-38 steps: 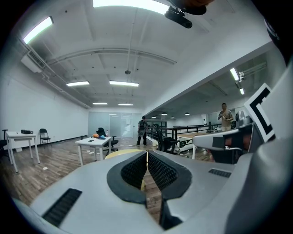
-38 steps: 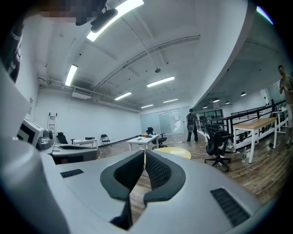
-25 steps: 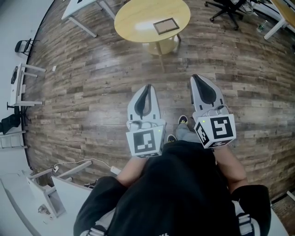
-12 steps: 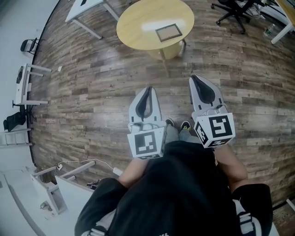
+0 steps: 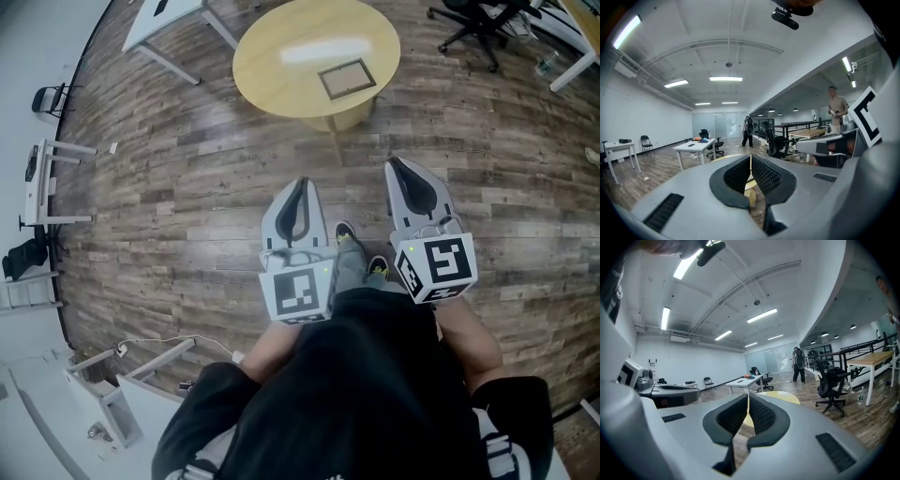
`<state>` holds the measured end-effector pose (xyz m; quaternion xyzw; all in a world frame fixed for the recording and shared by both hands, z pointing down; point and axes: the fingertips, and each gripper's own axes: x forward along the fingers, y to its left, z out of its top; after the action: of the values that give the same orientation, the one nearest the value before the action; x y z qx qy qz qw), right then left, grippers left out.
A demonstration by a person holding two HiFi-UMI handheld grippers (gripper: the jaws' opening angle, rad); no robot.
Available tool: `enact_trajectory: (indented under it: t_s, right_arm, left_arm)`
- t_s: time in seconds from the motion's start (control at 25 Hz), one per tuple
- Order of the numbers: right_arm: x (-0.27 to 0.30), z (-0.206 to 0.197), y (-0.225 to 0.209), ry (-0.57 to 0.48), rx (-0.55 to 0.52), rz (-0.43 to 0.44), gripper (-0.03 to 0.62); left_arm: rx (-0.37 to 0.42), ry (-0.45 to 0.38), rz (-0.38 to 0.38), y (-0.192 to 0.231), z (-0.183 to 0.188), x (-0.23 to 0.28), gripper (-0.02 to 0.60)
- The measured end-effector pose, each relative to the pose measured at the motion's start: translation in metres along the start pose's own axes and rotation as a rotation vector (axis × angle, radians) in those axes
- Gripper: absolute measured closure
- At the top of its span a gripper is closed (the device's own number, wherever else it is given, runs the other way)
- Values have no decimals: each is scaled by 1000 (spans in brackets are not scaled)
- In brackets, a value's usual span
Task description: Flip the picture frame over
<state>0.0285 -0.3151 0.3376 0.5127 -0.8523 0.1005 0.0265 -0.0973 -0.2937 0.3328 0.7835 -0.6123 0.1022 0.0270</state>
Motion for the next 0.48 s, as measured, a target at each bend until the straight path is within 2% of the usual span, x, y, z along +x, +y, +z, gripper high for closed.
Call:
enact_trajectory:
  t_s: [0.48]
  right_arm:
    - [119,27,20,3,-56,1,571]
  left_arm:
    - [-49,-34,-17,88,13,79,554]
